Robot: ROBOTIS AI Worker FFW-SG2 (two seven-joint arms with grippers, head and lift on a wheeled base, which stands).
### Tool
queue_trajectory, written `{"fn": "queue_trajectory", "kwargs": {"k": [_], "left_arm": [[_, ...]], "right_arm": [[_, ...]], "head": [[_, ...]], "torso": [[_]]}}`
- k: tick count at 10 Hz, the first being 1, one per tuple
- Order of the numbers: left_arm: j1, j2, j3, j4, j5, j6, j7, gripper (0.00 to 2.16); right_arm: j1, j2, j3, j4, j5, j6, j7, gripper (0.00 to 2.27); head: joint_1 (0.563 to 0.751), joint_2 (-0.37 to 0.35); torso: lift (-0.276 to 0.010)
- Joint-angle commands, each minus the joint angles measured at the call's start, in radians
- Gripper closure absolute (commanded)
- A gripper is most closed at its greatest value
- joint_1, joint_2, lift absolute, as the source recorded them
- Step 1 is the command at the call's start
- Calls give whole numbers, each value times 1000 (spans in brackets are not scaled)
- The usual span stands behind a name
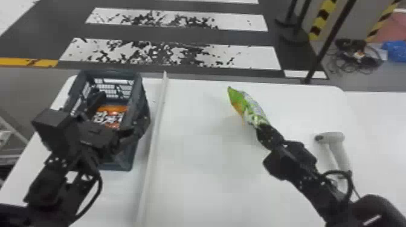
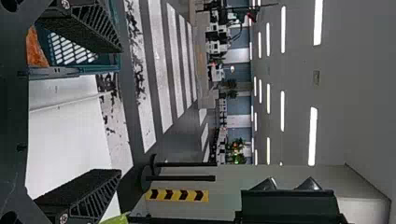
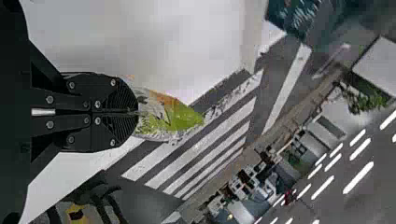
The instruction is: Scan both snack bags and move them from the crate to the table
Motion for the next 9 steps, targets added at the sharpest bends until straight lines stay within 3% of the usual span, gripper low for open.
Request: {"fn": "queue_trajectory", "kwargs": {"k": [1,2,3,4,5,9], "left_arm": [[0,0,-1,5,2,-1,0,76],[0,1,1,6,2,-4,0,76],[0,3,2,6,3,-1,0,76],[0,4,2,6,3,-1,-2,76],[0,4,2,9,3,-1,-2,76],[3,4,2,9,3,-1,-5,76]], "right_arm": [[2,-30,143,66,247,49,0,2246],[5,-43,180,72,261,61,26,2202],[24,-43,183,54,222,64,34,1578],[47,-47,154,-1,99,61,51,738],[56,-47,115,-60,-6,73,81,127],[71,-20,-98,-165,-473,125,250,36]], "head": [[695,9],[695,38],[695,55],[695,71],[695,79],[695,86]], "torso": [[-88],[-88],[-88],[-88],[-88],[-88]]}}
